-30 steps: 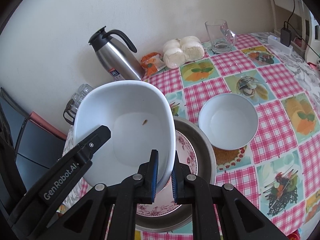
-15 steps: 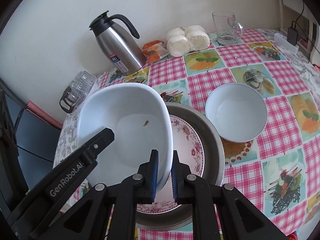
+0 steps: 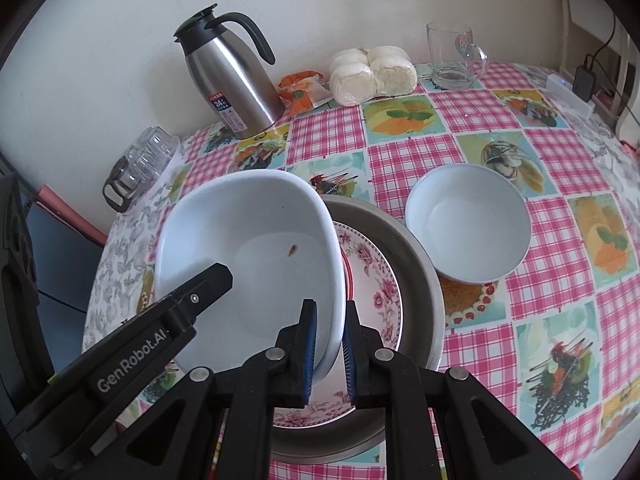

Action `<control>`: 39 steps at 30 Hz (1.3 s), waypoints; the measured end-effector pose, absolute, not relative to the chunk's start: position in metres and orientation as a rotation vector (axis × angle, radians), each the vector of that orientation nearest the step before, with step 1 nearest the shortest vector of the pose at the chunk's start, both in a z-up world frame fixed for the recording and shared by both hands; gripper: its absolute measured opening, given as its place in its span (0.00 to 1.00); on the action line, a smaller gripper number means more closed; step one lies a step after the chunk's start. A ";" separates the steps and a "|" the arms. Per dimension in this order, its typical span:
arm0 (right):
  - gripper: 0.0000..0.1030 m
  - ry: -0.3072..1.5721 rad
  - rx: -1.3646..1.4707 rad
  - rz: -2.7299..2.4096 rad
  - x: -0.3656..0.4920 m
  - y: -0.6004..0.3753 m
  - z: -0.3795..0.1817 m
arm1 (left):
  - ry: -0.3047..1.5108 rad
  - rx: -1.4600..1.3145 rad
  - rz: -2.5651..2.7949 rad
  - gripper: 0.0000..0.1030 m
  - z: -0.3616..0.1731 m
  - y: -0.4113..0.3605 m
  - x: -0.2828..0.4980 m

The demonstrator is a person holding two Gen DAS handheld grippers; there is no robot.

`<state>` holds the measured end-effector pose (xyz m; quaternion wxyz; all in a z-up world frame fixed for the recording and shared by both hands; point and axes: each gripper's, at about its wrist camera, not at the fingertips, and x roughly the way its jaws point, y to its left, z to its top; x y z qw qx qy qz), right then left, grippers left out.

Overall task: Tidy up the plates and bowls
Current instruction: 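Lower the white square bowl into the strawberry bowl with both grippers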

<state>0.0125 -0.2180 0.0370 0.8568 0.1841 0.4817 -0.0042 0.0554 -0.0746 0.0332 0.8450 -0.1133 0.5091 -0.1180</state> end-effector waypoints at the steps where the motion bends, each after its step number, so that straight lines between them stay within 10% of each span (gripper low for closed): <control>1: 0.15 1.014 0.385 -0.007 0.013 -0.217 0.037 | 1.078 -0.246 -0.250 0.17 0.033 -0.073 0.055; 39: 0.20 1.037 0.393 0.011 0.013 -0.219 0.041 | 1.077 -0.356 -0.311 0.23 0.041 -0.051 0.056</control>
